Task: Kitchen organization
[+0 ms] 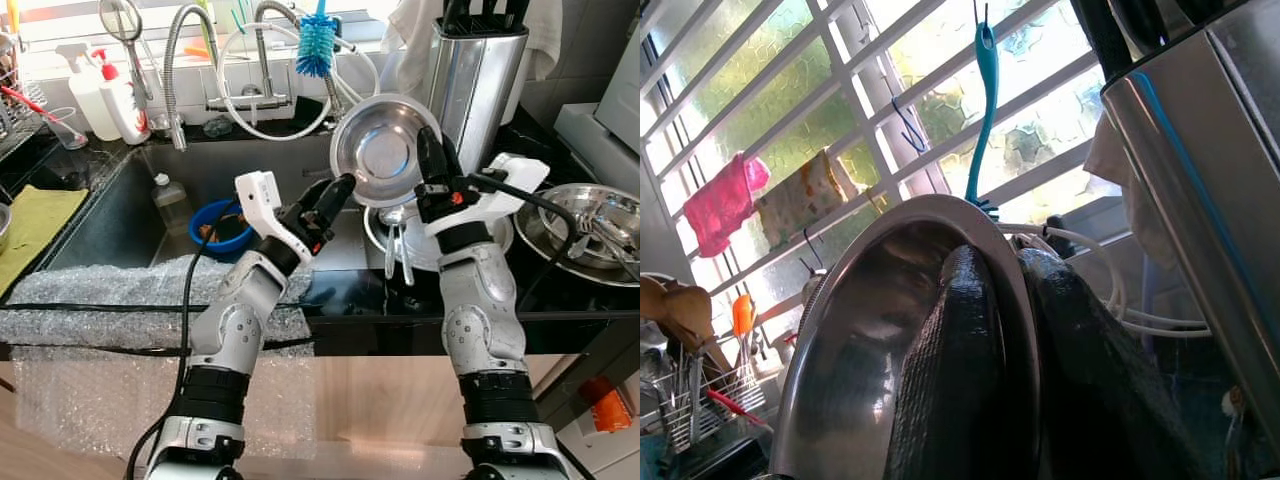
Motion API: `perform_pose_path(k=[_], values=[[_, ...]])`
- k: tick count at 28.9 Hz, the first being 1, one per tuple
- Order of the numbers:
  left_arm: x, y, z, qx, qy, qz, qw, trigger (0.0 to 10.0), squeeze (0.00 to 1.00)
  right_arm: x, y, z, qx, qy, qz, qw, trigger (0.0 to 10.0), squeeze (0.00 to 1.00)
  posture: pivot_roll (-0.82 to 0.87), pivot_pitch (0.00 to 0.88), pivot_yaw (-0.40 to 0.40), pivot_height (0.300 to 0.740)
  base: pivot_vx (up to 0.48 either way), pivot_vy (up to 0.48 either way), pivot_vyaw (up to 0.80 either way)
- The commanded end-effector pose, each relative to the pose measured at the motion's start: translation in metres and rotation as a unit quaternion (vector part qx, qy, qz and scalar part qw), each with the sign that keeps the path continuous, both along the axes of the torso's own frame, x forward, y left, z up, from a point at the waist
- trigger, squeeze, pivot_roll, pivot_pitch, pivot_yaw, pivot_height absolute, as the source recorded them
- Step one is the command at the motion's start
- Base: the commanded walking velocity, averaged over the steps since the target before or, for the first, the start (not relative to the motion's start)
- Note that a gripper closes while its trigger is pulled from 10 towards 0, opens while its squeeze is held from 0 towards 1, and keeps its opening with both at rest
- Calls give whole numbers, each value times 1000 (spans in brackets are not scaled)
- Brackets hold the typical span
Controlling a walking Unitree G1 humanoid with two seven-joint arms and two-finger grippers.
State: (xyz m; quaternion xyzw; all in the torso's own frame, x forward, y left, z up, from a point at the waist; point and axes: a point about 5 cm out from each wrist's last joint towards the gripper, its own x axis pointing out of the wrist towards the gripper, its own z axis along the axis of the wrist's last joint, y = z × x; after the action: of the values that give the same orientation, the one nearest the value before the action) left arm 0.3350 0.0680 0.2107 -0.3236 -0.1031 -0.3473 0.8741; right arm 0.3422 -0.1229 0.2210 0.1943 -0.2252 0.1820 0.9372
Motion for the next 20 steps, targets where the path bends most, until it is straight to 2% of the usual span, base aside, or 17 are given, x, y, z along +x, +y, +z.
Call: perform_pose_path(k=[1, 16, 17, 18, 19, 20], values=[[2, 0, 4, 4, -5, 6, 1000, 10000, 0, -3, 11, 10, -1, -18, 23, 1000, 10000, 0, -22, 16, 96, 740, 0, 0, 0], [4, 2, 3, 1, -2, 16, 1000, 10000, 0, -5, 20, 6, -2, -8, 44, 999, 10000, 0, -17, 17, 95, 740, 0, 0, 0], [4, 2, 3, 1, -1, 18, 1000, 9490, 0, -5, 21, 6, -2, -7, 44, 999, 10000, 0, -19, 15, 95, 740, 0, 0, 0], [5, 3, 3, 1, -1, 20, 1000, 9490, 0, -5, 21, 6, -2, -7, 44, 999, 10000, 0, -20, 14, 96, 740, 0, 0, 0], [5, 3, 3, -1, 1, 22, 1000, 4627, 0, -5, 21, 6, -3, -7, 45, 999, 10000, 0, -19, 12, 95, 740, 0, 0, 0], [6, 3, 3, -1, 1, 23, 1000, 4627, 0, -5, 21, 6, -3, -7, 45, 999, 10000, 0, -19, 12, 95, 740, 0, 0, 0]])
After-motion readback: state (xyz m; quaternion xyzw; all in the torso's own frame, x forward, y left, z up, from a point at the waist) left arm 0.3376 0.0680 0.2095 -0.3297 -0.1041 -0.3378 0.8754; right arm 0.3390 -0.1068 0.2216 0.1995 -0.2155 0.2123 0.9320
